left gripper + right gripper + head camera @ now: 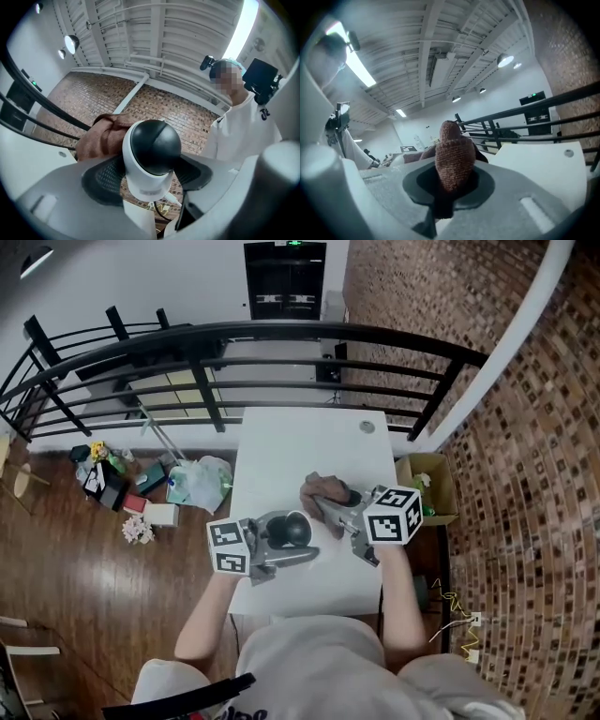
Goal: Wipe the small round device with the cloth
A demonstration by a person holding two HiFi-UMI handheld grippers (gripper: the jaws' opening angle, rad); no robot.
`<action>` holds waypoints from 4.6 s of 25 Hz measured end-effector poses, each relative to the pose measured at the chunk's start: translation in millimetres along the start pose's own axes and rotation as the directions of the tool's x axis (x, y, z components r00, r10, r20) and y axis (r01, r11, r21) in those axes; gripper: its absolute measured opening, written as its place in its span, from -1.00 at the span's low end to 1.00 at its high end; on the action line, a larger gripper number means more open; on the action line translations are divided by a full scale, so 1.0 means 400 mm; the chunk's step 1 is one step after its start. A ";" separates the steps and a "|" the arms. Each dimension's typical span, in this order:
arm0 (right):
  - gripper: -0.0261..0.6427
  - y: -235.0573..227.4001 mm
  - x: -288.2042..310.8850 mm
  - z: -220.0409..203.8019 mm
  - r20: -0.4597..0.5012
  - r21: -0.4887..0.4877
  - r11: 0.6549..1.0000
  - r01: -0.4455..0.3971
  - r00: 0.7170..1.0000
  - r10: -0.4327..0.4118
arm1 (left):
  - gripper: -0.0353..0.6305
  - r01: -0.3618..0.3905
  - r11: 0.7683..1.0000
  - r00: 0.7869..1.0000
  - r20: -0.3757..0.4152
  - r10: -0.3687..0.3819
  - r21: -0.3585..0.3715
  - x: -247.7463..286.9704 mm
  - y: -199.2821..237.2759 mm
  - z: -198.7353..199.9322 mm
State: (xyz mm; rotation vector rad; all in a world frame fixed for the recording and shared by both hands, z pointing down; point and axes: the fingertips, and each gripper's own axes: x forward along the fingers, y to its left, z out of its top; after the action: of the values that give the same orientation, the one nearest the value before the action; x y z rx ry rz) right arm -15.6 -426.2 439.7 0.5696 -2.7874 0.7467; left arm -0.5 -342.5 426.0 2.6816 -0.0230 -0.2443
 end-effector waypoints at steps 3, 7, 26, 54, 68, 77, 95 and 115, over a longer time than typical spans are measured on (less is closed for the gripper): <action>-0.84 0.011 0.019 -0.021 -0.031 0.051 0.996 -0.073 0.997 0.075 | 0.16 0.051 0.998 0.999 -0.012 -0.051 0.026 0.001 -0.030 -0.001; -0.84 0.012 0.027 -0.037 -0.045 0.108 0.985 -0.132 0.989 0.138 | 0.16 0.072 0.997 0.997 -0.018 -0.071 0.036 -0.002 -0.040 -0.005; -0.84 0.091 -0.045 0.072 0.075 -0.069 0.986 -0.153 0.985 0.158 | 0.16 -0.157 0.980 0.977 0.127 0.173 -0.126 -0.025 0.149 0.037; -0.83 0.093 -0.064 0.060 0.046 -0.121 0.974 -0.192 0.979 0.198 | 0.16 -0.206 0.968 0.947 0.219 0.234 -0.144 -0.078 0.188 0.083; -0.83 0.021 -0.066 0.049 0.094 -0.022 0.985 -0.173 0.980 0.175 | 0.16 0.149 0.989 0.958 0.245 -0.147 0.007 -0.016 -0.022 0.111; -0.83 0.069 -0.009 -0.032 0.061 0.108 0.936 -0.335 0.942 0.330 | 0.16 0.319 0.947 0.884 0.346 -0.314 0.044 -0.017 -0.098 0.136; -0.83 0.157 -0.175 0.132 0.175 -0.185 0.942 -0.281 0.934 0.313 | 0.16 -0.137 0.977 0.891 0.411 0.193 -0.162 -0.089 0.149 0.131; -0.83 0.013 -0.094 0.038 0.073 -0.013 0.988 -0.152 0.986 0.152 | 0.16 0.116 0.993 0.950 0.293 -0.107 -0.013 -0.027 -0.009 0.110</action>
State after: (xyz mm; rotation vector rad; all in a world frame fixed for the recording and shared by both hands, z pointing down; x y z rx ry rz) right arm 14.9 -418.1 413.5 0.3937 -2.9266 0.7596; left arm -18.9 -357.7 387.3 2.5961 0.0416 -0.6705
